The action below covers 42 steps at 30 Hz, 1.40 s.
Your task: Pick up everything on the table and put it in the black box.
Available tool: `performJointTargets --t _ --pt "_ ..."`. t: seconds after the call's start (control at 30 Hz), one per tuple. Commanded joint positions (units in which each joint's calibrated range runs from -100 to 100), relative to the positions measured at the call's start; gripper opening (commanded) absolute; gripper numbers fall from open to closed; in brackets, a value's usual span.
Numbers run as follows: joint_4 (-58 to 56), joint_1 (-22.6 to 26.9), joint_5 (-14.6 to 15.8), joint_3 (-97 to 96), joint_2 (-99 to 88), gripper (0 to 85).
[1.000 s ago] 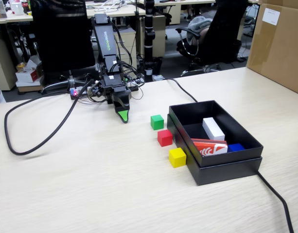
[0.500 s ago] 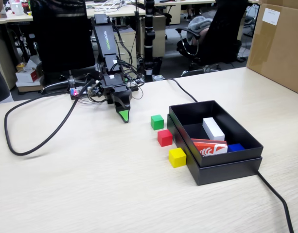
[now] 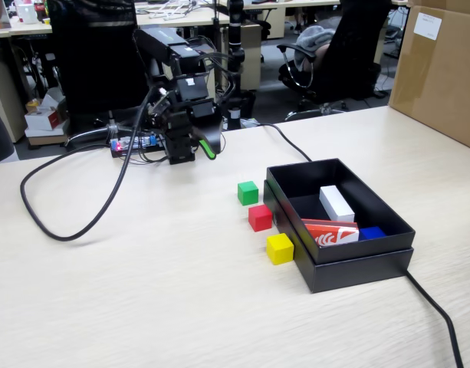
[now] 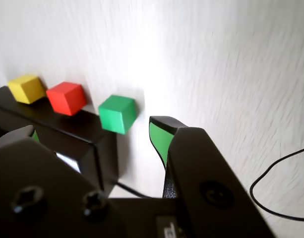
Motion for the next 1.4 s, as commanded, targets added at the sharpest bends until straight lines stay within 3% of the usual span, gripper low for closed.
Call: performJointTargets --t 0.0,0.23,0.5,1.13,1.37 --pt "-0.27 1.61 0.83 6.93 4.45 44.9" --pt "2.07 3.57 1.51 16.27 29.70 46.5" --pt "6.82 3.52 1.56 15.90 43.58 46.7" --pt "13.04 4.74 2.10 17.81 61.25 46.0" --pt "13.04 4.98 2.25 16.81 64.00 39.6"
